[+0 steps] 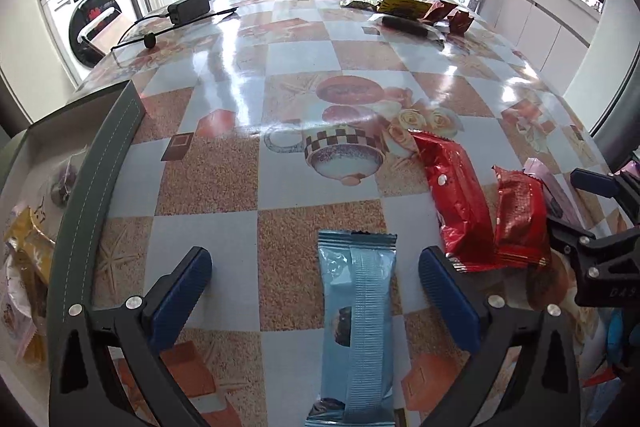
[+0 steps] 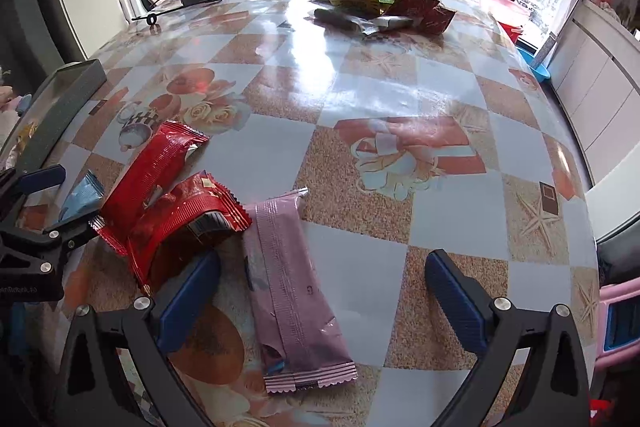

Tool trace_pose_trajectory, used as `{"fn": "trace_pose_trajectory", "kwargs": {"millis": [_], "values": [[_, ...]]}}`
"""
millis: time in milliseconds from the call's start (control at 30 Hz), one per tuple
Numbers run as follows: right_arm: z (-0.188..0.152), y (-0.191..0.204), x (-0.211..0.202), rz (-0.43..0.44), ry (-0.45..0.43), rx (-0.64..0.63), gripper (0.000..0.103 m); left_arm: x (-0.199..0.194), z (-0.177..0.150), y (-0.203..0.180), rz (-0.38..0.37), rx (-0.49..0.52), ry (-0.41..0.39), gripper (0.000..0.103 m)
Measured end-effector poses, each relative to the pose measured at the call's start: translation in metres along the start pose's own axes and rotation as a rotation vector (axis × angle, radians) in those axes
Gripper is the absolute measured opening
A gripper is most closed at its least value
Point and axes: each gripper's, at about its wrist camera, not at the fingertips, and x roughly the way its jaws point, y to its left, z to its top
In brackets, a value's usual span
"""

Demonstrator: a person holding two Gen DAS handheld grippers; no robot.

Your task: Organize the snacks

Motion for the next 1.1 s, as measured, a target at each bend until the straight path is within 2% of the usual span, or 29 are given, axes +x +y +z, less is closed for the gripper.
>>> {"fn": "trace_pose_trajectory", "kwargs": {"millis": [167,1100], "values": [[-0.0033,0.0006,-0.001,-0.001,-0.035,0.004,0.103,-0.0001,-0.0005,0.0005,-0.001,-0.004,-0.015,0.103],[-0.003,-0.0006,0.0001,0.001,-0.036,0.003,0.103,-0.0008,-0.0006,0.0001,0.002,-0.008,-0.02,0.103]]}}
